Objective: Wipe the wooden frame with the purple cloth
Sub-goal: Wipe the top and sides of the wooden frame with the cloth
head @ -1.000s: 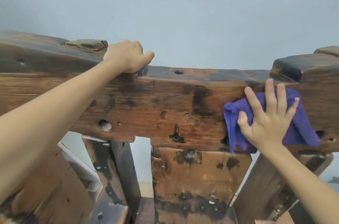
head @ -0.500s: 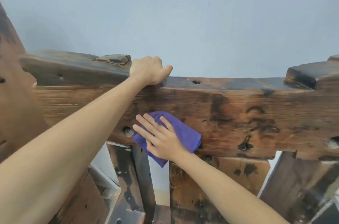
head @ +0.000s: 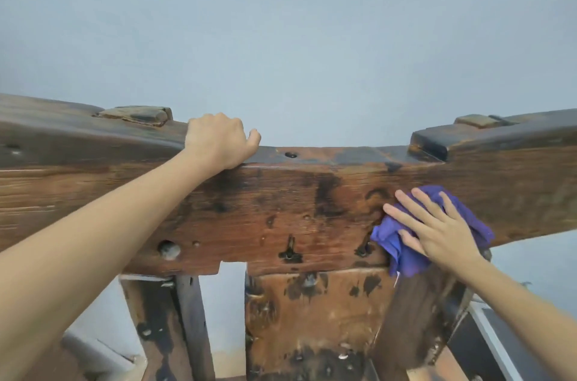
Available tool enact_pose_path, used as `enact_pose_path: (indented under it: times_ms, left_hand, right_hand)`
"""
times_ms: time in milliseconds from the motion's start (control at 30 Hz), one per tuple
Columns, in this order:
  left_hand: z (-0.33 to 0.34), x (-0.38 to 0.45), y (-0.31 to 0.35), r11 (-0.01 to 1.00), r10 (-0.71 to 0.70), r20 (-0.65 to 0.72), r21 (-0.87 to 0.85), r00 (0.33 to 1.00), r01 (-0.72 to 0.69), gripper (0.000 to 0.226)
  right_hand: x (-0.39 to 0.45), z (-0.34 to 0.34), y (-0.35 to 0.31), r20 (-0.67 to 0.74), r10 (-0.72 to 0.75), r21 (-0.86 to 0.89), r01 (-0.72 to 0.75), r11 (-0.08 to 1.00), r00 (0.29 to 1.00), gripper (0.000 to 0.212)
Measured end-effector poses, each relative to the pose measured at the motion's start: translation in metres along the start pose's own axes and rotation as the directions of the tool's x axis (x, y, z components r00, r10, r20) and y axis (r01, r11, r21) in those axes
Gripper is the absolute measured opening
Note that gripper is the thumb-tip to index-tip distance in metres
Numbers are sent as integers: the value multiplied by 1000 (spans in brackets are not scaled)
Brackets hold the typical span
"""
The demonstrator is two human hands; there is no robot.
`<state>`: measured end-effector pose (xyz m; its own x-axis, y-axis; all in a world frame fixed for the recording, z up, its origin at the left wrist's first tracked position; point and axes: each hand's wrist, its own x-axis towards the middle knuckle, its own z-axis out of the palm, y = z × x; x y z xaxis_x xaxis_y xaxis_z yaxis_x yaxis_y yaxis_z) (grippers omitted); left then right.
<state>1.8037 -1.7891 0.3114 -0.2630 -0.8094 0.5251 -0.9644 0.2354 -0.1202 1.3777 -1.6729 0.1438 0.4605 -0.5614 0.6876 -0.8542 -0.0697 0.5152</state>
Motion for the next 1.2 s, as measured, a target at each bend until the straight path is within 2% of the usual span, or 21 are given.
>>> enact_pose_path:
  times_ms: [67,100,133,200,233,267,300,367,400,467,500,567,800,867,933,1000,1067,1100,1133,1167,1200]
  left_hand:
    - [1,-4,15,995,89,43,41,995,-91,57]
    - [1,-4,27,992,117,82,43,990,-121,60]
    - [1,-4,40,992,123,138,15,983,-126,63]
    - [4,-1,73,990,113,245,-111,963,-88,70]
    - [4,4,93,983,110,273,-171,956,-64,72]
    - [5,8,115,980,103,292,-195,951,-46,75]
    - [5,12,136,980,98,304,-197,948,-38,76]
    - [2,20,179,969,135,337,-240,932,-54,78]
    - [0,24,198,954,156,360,-295,920,-46,81]
    - [-5,38,241,906,181,409,-423,894,10,90]
    - [-8,41,243,879,195,424,-476,885,35,95]
    - [-8,50,268,835,204,435,-545,877,76,105]
    - [2,71,313,827,190,513,-543,837,146,117]
    - [5,73,316,819,183,505,-553,843,154,119]
    - [6,76,319,803,179,510,-569,842,174,125]
    - [7,78,321,784,159,514,-584,843,208,121]
    - [6,79,324,774,131,523,-585,842,243,117]
    - [5,78,325,768,128,526,-589,841,251,120]
    - [5,78,325,764,132,525,-594,841,251,125]
    - [5,78,325,762,133,526,-596,840,253,129]
    - [5,78,324,759,124,528,-596,840,262,131]
  right_hand:
    - [8,-7,10,-23,237,85,-235,968,971,63]
    - [19,-10,5,-35,391,161,-381,910,920,64]
    - [34,-11,-6,-36,554,256,-528,809,832,65]
    - [67,-12,-42,-14,822,445,-733,515,569,65]
    - [79,-12,-63,-19,887,512,-757,405,462,65]
    - [86,-11,-83,-32,908,541,-757,367,417,65]
    - [86,-6,-98,-43,887,529,-743,410,459,65]
    - [65,5,-110,-78,695,453,-596,663,715,68]
    - [47,13,-108,-157,522,398,-430,810,838,70]
    - [9,34,-72,-221,157,305,-85,949,963,68]
    - [-2,39,-61,-245,10,265,57,963,969,66]
    - [-35,52,-15,-227,-57,244,114,963,972,65]
    - [-140,56,214,-14,289,169,-282,944,957,65]
    - [-147,55,257,9,487,228,-475,850,874,59]
    - [-141,56,275,-33,712,348,-659,666,702,59]
    - [-120,53,274,-27,925,536,-776,334,379,57]
    - [-90,46,269,31,999,600,-800,1,25,53]
    - [-73,42,263,56,994,570,-814,-111,-96,53]
    - [-54,38,254,73,984,533,-827,-178,-164,56]
    - [-36,31,240,71,982,513,-838,-186,-175,60]
    - [-19,25,221,45,992,516,-847,-125,-120,63]
